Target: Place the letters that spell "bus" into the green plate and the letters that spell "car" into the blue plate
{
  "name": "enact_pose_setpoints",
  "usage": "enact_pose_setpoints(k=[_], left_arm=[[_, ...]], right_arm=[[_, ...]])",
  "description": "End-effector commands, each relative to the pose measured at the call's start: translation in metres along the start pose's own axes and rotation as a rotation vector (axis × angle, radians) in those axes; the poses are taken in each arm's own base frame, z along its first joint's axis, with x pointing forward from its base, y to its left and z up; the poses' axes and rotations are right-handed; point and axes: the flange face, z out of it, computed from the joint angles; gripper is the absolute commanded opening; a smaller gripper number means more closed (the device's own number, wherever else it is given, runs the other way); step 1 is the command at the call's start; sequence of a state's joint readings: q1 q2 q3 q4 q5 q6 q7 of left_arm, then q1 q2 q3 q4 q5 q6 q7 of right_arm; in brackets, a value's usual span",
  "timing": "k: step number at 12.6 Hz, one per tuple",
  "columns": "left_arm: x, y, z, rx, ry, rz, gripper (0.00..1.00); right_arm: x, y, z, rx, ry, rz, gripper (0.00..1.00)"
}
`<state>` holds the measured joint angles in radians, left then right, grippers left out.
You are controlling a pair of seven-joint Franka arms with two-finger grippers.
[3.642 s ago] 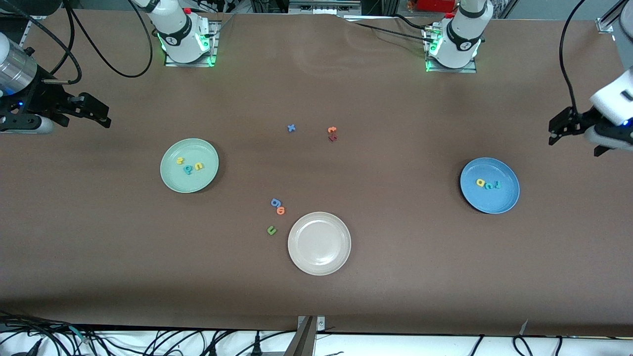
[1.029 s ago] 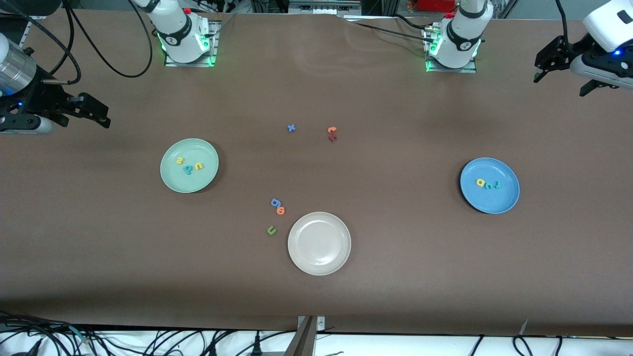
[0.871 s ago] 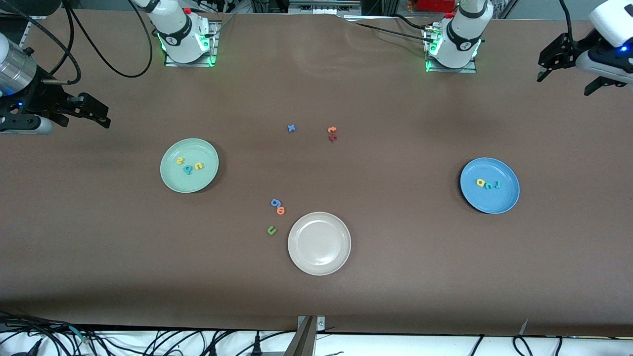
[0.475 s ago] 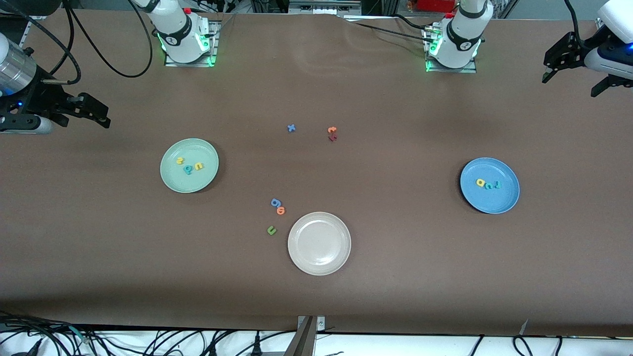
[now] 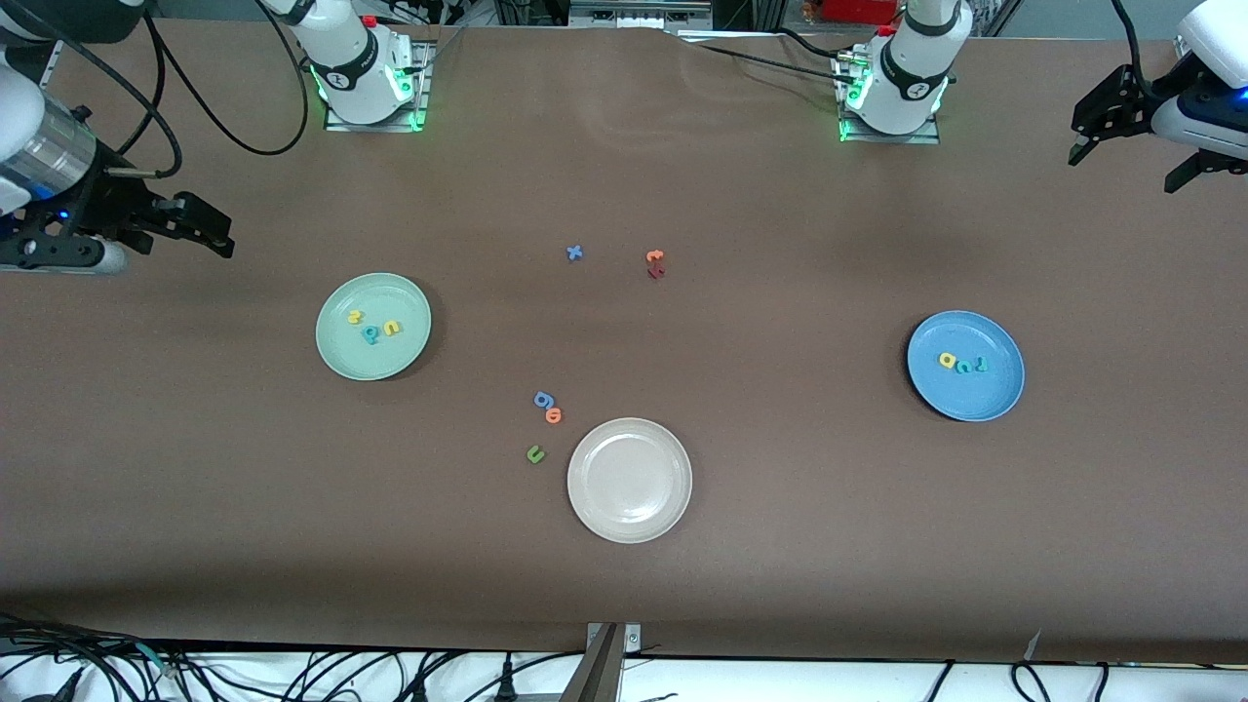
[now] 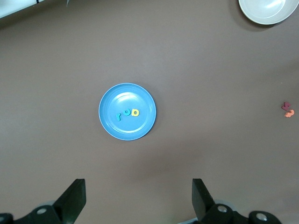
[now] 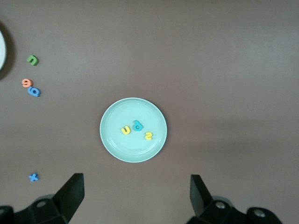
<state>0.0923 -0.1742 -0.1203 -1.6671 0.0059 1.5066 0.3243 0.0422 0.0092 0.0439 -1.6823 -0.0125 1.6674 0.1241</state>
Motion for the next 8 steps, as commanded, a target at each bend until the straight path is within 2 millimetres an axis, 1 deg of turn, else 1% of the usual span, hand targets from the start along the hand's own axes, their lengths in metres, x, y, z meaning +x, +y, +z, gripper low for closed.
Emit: enact_pose_setpoints(k=[1, 2, 3, 6, 7, 8], left_arm=[[0.001, -0.006, -0.005, -0.013, 0.0, 0.0, 1.0], [0.001, -0.006, -0.006, -0.013, 0.001, 0.0, 1.0], [0.004, -0.01, -0.001, -0.016, -0.002, -0.004, 1.0], [0.004, -0.011, -0.001, -0.017, -0.007, -0.004, 1.0], [0.006, -0.015, 0.004, -0.024, -0.018, -0.01, 1.0], [0.016, -0.018, 0.021, -0.039, -0.049, -0.008, 1.0]], right_arm=[[0.007, 0.004, -0.011, -0.032, 0.015, 0.02, 1.0], [0.007, 0.007, -0.019, -0.032, 0.027, 0.022, 1.0], [0.008, 0.008, -0.021, -0.032, 0.03, 0.023, 1.0], [0.009, 0.009, -0.02, -0.031, 0.027, 0.03, 1.0], [0.009, 0.008, -0.019, -0.031, 0.024, 0.03, 1.0], [0.009, 0.008, -0.018, -0.031, 0.024, 0.03, 1.0]])
